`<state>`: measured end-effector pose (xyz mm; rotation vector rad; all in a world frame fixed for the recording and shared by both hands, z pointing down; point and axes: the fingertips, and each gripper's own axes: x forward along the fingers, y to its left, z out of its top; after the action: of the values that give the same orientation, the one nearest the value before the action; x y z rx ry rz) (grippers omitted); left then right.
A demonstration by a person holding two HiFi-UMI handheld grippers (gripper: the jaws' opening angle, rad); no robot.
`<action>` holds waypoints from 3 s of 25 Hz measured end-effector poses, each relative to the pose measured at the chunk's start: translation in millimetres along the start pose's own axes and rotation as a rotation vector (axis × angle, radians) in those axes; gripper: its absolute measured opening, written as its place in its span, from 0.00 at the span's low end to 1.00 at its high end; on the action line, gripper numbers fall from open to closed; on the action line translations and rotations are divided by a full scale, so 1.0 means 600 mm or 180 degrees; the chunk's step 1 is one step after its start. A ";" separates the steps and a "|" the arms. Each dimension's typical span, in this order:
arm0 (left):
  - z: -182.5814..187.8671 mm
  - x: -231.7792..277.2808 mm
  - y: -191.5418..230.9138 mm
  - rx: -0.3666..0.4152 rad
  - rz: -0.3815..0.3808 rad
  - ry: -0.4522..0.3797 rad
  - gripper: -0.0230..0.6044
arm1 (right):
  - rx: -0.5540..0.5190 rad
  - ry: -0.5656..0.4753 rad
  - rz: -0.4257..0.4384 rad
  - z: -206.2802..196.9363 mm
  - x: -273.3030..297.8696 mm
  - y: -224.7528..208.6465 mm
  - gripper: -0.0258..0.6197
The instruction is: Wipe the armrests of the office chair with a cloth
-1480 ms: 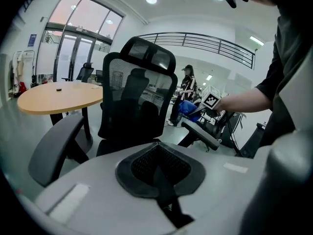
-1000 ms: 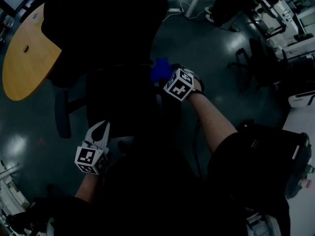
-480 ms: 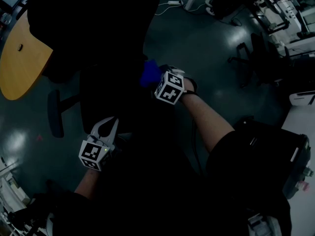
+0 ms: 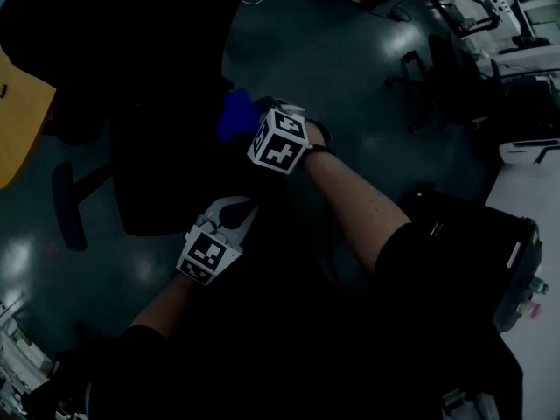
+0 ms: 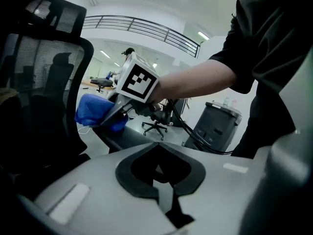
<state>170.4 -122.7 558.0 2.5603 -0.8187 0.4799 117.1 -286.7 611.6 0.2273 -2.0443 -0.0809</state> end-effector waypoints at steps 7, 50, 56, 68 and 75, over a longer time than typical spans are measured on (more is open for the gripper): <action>-0.033 0.037 -0.013 0.0110 -0.0098 0.0241 0.06 | -0.0025 -0.0016 -0.0021 -0.001 -0.002 0.001 0.28; -0.092 -0.012 -0.021 -0.0113 -0.0054 0.0295 0.06 | 0.0175 0.0316 0.0087 -0.071 -0.119 0.217 0.28; -0.099 -0.059 0.004 -0.0217 0.0154 0.0205 0.06 | -0.0222 0.0455 0.0206 -0.031 -0.063 0.228 0.28; -0.119 -0.176 0.019 -0.0296 0.0427 0.0080 0.06 | -0.0714 0.0700 0.0221 -0.076 -0.091 0.371 0.28; -0.108 -0.251 0.023 -0.0255 0.0486 -0.0032 0.06 | -0.0316 0.0774 0.0228 -0.089 -0.102 0.419 0.28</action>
<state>33.7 -31.5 551.7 2.4402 -1.0212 0.4707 160.2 -26.1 622.1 0.0963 -1.7993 -0.1047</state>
